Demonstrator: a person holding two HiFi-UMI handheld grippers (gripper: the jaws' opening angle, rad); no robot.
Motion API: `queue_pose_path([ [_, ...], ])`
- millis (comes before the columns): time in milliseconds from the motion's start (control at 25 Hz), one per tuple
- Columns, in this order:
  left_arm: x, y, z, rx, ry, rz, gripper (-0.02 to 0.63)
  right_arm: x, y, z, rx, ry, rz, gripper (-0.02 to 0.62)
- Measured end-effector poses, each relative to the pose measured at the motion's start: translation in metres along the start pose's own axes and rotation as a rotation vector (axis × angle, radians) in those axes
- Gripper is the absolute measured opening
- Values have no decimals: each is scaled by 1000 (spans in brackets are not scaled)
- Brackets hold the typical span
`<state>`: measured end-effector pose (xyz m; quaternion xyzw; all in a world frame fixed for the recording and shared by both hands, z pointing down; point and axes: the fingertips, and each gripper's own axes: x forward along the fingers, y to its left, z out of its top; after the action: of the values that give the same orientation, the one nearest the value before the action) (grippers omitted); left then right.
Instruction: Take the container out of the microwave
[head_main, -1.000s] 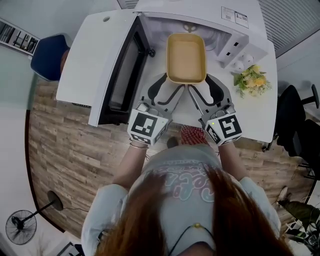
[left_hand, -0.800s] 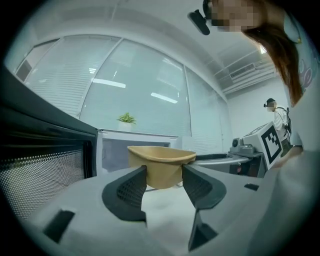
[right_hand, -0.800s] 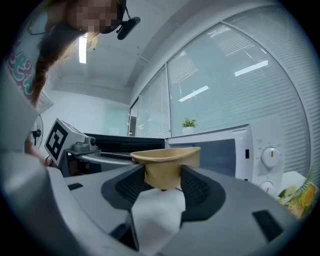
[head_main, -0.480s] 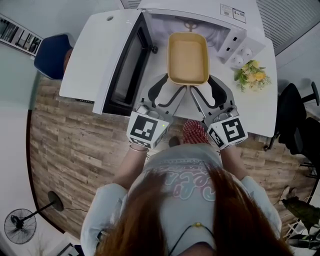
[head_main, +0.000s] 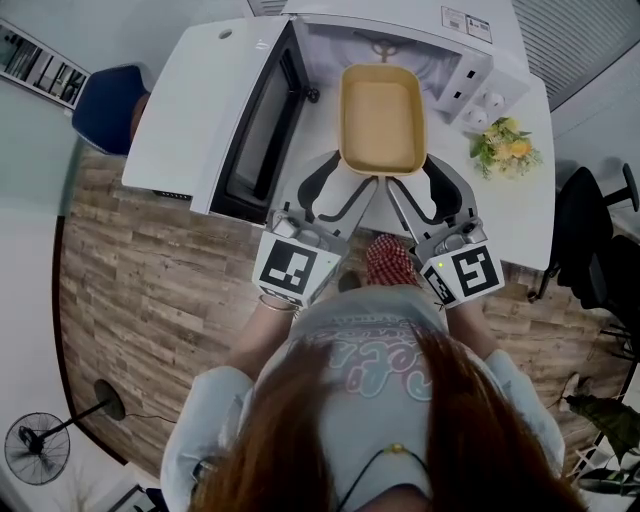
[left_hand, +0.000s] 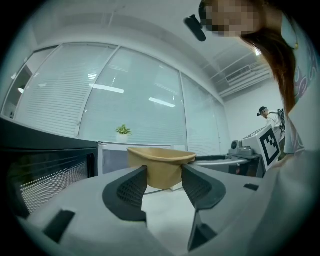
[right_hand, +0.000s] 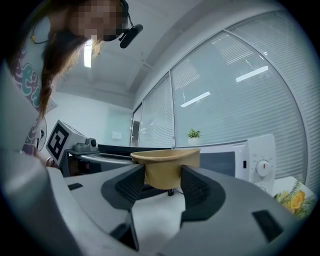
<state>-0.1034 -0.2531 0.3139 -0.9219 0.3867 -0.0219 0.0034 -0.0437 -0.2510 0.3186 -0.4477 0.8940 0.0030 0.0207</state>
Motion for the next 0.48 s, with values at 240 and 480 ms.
queue_pose_path([
  [240, -9, -3, 3, -2, -8, 12, 215, -5, 7, 4, 9, -14, 1, 222],
  [480, -11, -8, 6, -21, -15, 10, 215, -10, 10, 5, 10, -16, -5, 222],
])
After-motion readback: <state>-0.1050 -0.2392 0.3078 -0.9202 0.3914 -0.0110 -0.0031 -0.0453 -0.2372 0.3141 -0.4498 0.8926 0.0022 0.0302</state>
